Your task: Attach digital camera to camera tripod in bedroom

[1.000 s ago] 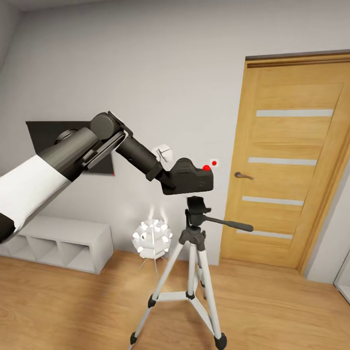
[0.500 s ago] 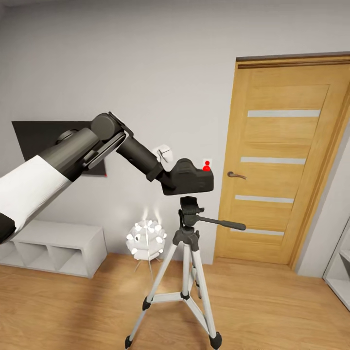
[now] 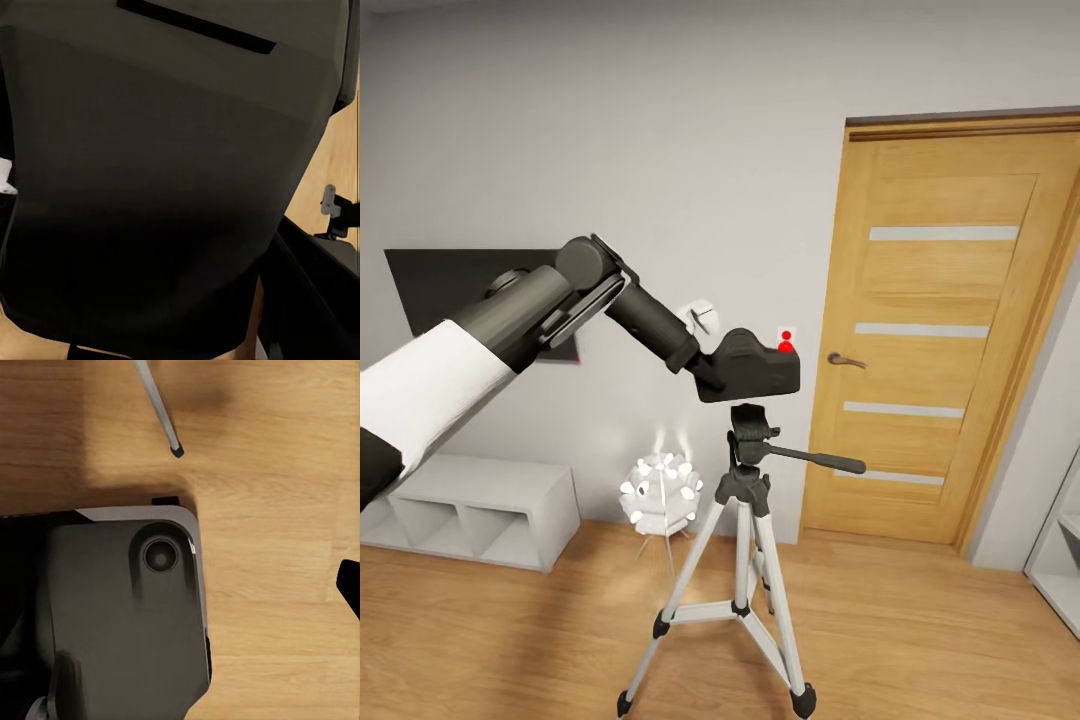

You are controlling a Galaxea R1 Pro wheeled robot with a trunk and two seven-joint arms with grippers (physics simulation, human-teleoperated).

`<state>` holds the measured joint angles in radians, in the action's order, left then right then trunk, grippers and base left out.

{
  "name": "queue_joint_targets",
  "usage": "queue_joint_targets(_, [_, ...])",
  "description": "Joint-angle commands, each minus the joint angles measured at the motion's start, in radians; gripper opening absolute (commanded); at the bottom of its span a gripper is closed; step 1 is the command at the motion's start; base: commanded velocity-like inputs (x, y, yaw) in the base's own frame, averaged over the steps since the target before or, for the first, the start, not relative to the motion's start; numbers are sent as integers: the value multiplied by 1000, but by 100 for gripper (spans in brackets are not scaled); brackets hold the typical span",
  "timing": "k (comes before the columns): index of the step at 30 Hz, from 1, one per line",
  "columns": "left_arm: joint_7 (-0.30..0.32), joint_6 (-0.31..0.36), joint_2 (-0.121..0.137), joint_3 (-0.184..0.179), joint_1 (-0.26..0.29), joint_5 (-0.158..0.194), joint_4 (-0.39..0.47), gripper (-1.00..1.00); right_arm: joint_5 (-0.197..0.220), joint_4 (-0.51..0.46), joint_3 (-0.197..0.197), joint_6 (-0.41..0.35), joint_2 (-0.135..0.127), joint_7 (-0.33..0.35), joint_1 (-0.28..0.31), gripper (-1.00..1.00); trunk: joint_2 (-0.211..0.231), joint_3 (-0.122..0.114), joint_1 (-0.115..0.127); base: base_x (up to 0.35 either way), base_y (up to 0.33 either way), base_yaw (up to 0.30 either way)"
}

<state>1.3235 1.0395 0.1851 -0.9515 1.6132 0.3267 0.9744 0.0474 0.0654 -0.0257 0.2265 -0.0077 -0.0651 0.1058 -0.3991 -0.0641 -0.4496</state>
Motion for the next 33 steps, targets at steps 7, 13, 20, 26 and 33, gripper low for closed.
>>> queue_joint_targets(7, [-2,8,-63,-10,2,2,-90,-100,5,5,-3,8,0,1,2,100,-1,0,0,0,0,0])
queue_joint_targets(13, [-3,8,-70,-26,2,2,-111,-100,5,5,-1,25,0,-1,2,100,-1,0,0,0,0,0])
queue_joint_targets(20, [-3,8,-70,-30,2,1,-111,-100,3,5,3,84,0,-2,2,100,-1,0,0,0,0,0])
queue_joint_targets(26, [-3,8,-69,-55,2,1,-111,-100,3,5,3,86,0,-2,2,100,-1,0,0,0,0,0])
queue_joint_targets(33, [-3,8,-67,-60,2,1,-111,-100,3,5,3,86,0,-2,2,100,-1,0,0,0,0,0])
